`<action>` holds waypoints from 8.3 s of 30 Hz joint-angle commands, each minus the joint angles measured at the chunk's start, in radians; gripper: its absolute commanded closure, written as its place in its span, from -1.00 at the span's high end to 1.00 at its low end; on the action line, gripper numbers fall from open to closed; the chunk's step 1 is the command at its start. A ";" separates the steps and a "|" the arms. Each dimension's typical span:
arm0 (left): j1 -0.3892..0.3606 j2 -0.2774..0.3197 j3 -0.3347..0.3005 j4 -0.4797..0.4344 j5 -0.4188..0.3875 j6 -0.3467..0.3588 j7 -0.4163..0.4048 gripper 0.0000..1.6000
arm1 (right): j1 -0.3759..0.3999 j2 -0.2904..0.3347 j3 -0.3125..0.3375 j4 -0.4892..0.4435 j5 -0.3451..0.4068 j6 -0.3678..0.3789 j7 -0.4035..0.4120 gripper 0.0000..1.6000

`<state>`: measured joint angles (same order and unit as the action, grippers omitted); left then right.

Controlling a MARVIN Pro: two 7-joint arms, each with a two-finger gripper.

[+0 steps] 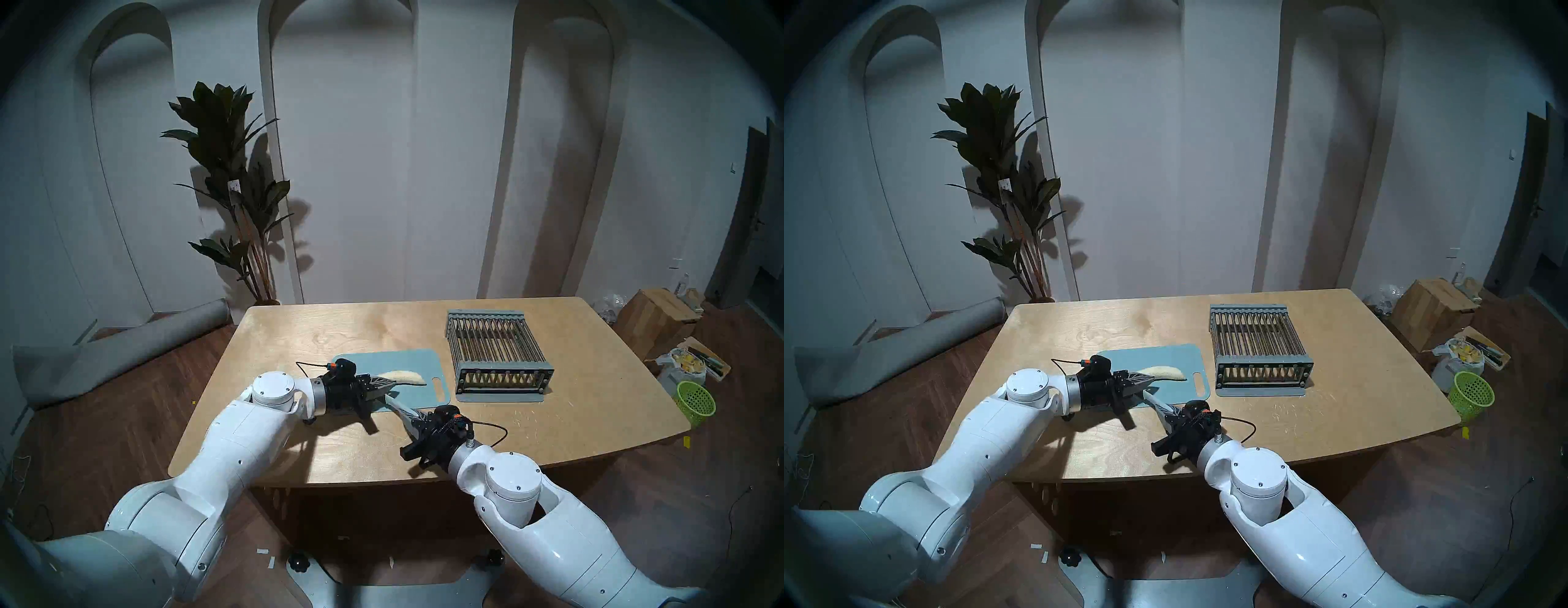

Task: Cut the banana into four pieces on the cutting board

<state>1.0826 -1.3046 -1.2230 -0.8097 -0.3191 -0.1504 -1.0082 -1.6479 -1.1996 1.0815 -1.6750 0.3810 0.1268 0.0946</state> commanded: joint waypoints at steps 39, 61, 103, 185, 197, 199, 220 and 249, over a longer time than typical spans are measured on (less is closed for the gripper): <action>0.215 0.045 -0.215 -0.525 -0.332 0.075 0.099 -1.00 | -0.014 0.014 0.071 -0.131 0.046 -0.037 -0.035 -1.00; 0.055 -0.045 0.022 -0.523 -0.082 0.177 0.222 -1.00 | -0.013 0.022 0.082 -0.042 0.041 -0.097 -0.018 -1.00; -0.061 -0.058 0.084 -0.162 0.070 0.065 0.177 -1.00 | 0.083 -0.037 0.055 0.091 0.062 -0.084 0.038 -1.00; 0.067 0.022 -0.094 -0.434 -0.075 0.174 0.289 -1.00 | 0.067 -0.006 0.056 -0.102 0.116 0.132 -0.070 -1.00; 0.137 0.038 -0.085 -0.532 -0.078 0.234 0.286 -1.00 | -0.045 0.036 0.080 -0.172 0.017 0.035 -0.158 -1.00; 0.142 0.046 -0.067 -0.539 -0.057 0.237 0.282 -1.00 | -0.056 0.038 0.085 -0.170 0.017 0.024 -0.163 -1.00; 0.068 -0.006 0.037 -0.605 0.075 0.242 0.339 -1.00 | -0.092 0.009 0.079 -0.121 0.016 -0.038 -0.188 -1.00; -0.042 -0.057 0.214 -0.320 0.225 0.192 0.326 -1.00 | 0.051 -0.043 0.070 0.054 0.034 -0.066 -0.126 -1.00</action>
<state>1.0627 -1.3810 -1.0328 -1.1660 -0.1242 0.0778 -0.6604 -1.6500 -1.2187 1.1561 -1.6183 0.4167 0.0751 -0.0423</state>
